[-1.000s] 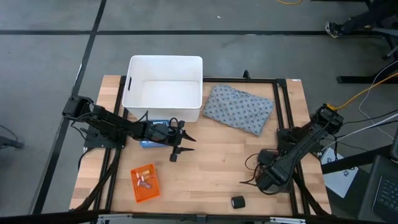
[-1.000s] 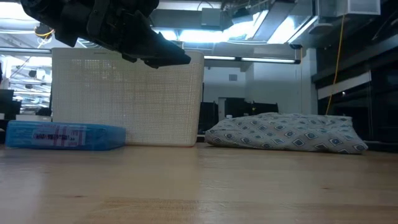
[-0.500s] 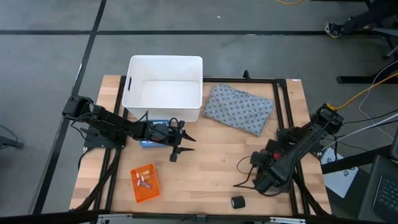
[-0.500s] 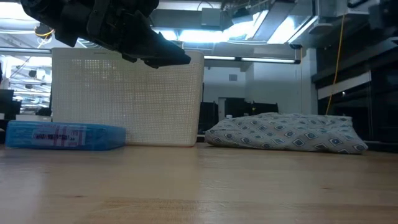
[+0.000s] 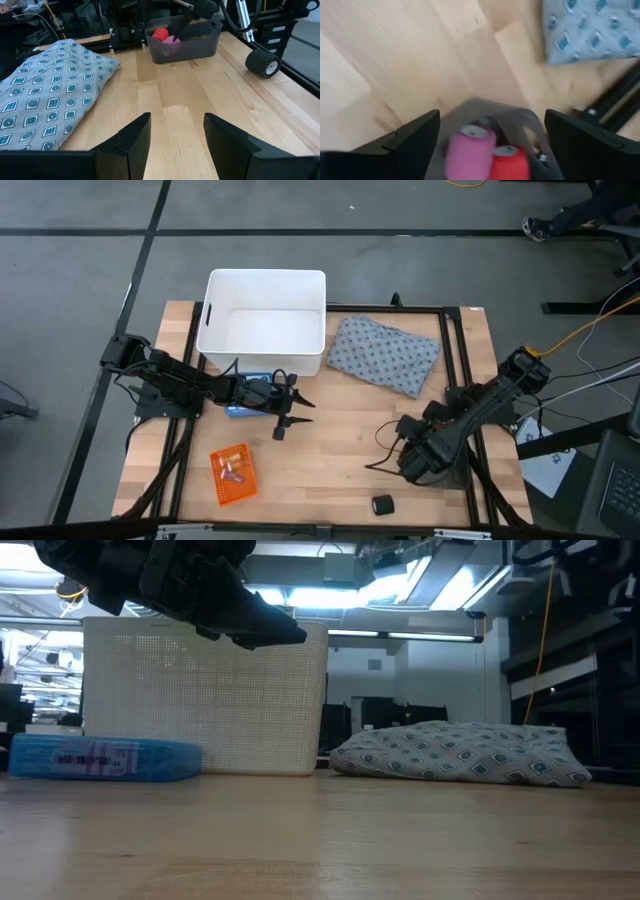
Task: Pick & place medical supplies in basket/bin
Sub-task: Put the black bandage into the black bin
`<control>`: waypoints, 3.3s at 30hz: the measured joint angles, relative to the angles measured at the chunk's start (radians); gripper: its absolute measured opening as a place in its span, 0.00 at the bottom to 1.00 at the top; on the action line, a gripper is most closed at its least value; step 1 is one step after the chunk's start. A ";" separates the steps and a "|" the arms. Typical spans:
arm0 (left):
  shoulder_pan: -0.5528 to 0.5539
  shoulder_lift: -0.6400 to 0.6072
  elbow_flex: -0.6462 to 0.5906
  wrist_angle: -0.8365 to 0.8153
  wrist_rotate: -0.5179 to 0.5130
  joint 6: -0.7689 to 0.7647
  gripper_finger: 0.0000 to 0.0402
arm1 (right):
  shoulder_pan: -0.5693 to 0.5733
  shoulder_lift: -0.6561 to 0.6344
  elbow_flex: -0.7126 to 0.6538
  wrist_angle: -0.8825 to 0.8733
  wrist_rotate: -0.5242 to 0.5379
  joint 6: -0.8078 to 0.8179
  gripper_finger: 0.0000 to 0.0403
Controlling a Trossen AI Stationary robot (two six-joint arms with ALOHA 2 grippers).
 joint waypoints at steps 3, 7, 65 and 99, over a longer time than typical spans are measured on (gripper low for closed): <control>0.000 0.000 0.000 0.000 0.000 0.000 0.45 | -0.015 0.000 0.000 0.089 0.000 -0.034 0.90; 0.000 0.000 0.000 0.000 0.000 0.000 0.45 | -0.023 0.000 0.000 0.303 -0.020 -0.161 0.90; 0.029 0.000 0.000 0.008 0.004 0.037 0.45 | 0.044 0.246 0.000 0.916 -0.422 -0.314 0.78; 0.029 0.000 0.000 0.008 0.004 0.027 0.45 | -0.090 0.171 0.000 0.857 -0.593 -0.477 0.53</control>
